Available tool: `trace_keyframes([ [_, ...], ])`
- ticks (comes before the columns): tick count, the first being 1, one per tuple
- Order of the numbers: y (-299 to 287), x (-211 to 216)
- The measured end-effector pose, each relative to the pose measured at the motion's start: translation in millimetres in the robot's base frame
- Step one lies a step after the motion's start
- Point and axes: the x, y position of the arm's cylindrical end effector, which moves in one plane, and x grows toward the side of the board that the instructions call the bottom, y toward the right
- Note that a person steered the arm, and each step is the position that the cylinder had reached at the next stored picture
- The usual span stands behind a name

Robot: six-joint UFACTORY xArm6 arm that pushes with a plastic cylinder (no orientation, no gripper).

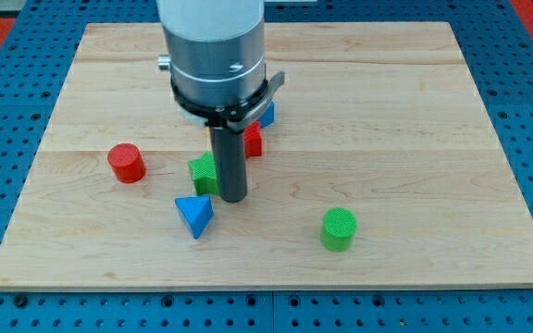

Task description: Move blue triangle into the red circle

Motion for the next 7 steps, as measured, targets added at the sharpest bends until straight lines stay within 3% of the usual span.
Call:
trace_keyframes([
  [1, -27, -14],
  [2, -14, -23],
  [4, 53, 21],
  [5, 10, 42],
  [7, -72, 24],
])
